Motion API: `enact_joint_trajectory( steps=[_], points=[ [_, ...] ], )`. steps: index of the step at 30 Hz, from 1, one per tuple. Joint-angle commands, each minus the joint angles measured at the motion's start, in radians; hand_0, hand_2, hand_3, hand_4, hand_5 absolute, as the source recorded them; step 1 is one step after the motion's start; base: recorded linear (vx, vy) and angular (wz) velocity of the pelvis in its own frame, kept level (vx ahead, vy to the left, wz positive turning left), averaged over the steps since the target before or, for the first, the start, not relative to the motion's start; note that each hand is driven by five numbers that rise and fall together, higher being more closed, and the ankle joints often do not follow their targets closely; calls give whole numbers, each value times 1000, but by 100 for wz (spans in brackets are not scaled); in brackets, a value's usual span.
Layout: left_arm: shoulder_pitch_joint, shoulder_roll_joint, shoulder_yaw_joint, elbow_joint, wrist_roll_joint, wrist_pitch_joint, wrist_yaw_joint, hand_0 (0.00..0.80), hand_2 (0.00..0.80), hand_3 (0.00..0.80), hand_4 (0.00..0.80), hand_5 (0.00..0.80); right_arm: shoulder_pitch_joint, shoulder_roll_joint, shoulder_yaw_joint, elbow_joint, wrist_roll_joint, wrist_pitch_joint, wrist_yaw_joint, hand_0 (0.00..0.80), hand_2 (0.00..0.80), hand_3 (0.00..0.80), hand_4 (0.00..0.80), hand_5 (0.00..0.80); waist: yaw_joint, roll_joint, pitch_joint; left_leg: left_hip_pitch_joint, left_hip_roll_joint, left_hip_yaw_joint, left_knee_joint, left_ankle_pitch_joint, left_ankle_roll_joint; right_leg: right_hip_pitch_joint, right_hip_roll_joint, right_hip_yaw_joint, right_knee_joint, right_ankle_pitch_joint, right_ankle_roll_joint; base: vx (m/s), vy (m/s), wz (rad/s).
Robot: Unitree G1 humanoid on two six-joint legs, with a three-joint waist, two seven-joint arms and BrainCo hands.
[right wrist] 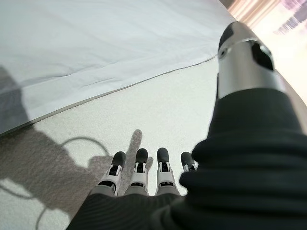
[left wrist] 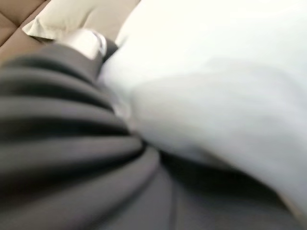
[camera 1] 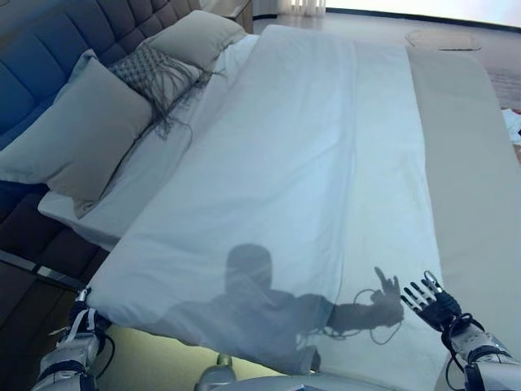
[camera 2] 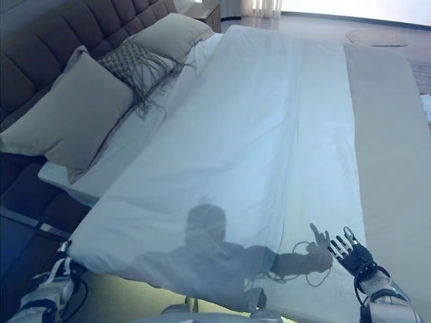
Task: Make the bed neatly
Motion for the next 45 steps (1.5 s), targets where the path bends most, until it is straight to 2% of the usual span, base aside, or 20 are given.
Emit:
enact_joint_trajectory(
  steps=[1, 5, 9, 14, 18, 21, 23, 24, 27, 30, 34, 39, 45],
  points=[
    [96, 165, 91, 51, -44, -22, -57, 0, 0, 0, 0, 0, -17, -48, 9, 32, -5, -16, 8, 0, 0, 0, 0, 0, 94, 5, -38, 4, -5, 11, 71, -134, -43, -59, -61, 20, 83, 3, 44, 0, 0, 0],
    [102, 154, 73, 89, 26, 3, -70, 0, 0, 0, 0, 0, -9, -46, 2, 32, -6, -12, 16, 0, 0, 0, 0, 0, 89, 5, -41, 12, -8, 19, 60, -137, -39, -54, -62, 23, 65, 12, 51, 8, 5, 4],
    [132, 141, 62, 130, 151, 37, -134, 0, 0, 0, 0, 0, 4, -35, -11, 35, -5, -9, 14, 0, 0, 0, 0, 0, 90, 3, -48, 23, -13, 26, 37, -134, -32, -46, -62, 27, 40, 28, 61, 30, -1, 10],
    [188, 87, 43, 155, 286, 62, -193, 0, 0, 0, 0, 0, 28, -18, -36, 42, -3, -2, 14, 0, 0, 0, 0, 0, 97, -2, -54, 29, -17, 32, 16, -129, -27, -42, -60, 31, 10, 49, 68, 27, -5, 7],
    [245, 51, 36, 165, 379, 125, -253, 0, 0, 0, 0, 0, 42, -4, -49, 40, -2, 0, 13, 0, 0, 0, 0, 0, 109, -5, -51, 30, -21, 36, 13, -130, -19, -42, -64, 29, 1, 60, 73, 18, 0, 1],
    [271, 36, 21, 159, 446, 165, -343, 0, 0, 0, 0, 0, 48, 2, -58, 43, -13, 3, 7, 0, 0, 0, 0, 0, 115, -4, -48, 29, -22, 40, 13, -131, -15, -44, -65, 28, 0, 64, 74, 0, 0, 0],
    [268, 26, -18, 134, 453, 203, -451, 0, 0, 0, 0, 0, 50, 7, -54, 40, -12, 2, -1, 0, 0, 0, 0, 0, 117, -3, -45, 30, -23, 43, 13, -132, -11, -43, -66, 27, 0, 67, 75, 9, 32, 9],
    [260, 11, -59, 100, 453, 211, -518, 0, 0, 0, 0, 0, 52, 13, -49, 37, -10, -3, -1, 0, 0, 0, 0, 0, 118, -3, -43, 30, -24, 43, 13, -133, -8, -42, -67, 25, 0, 68, 76, 5, 27, 20],
    [247, -13, -147, -21, 387, 205, -620, 0, 0, 0, 0, 0, 59, 30, -38, 17, -10, -10, 1, 0, 0, 0, 0, 0, 118, -4, -39, 35, -24, 45, 9, -132, -5, -41, -68, 29, -2, 76, 80, 0, 21, 11],
    [226, -25, -189, -177, 254, 172, -689, 0, 0, 0, 0, 0, 66, 44, -26, -6, -24, -18, 5, 0, 0, 0, 0, 0, 116, -7, -36, 43, -24, 48, 8, -136, -2, -39, -71, 36, -5, 80, 83, 3, 37, 3],
    [173, -55, -235, -345, 180, 96, -761, 0, 0, 0, 0, 0, 72, 68, -16, -26, -30, -25, -14, 0, 0, 0, 0, 0, 112, -15, -37, 52, -24, 51, 9, -144, 0, -36, -72, 48, -6, 81, 83, 14, 35, -5],
    [51, -65, -288, -460, 158, 46, -731, 0, 0, 0, 0, 0, 72, 75, 1, -31, -43, -16, -24, 0, 0, 0, 0, 0, 84, -26, -47, 70, -19, 65, 5, -152, -1, -32, -71, 67, -9, 81, 86, 39, 40, -11],
    [-47, -81, -314, -501, 115, 27, -661, 0, 0, 0, 0, 0, 84, 84, 12, -41, -68, -8, -40, 0, 0, 0, 0, 0, 43, -35, -59, 93, -13, 92, 6, -163, 0, -30, -69, 98, -15, 86, 92, 67, 52, -14]
  ],
)
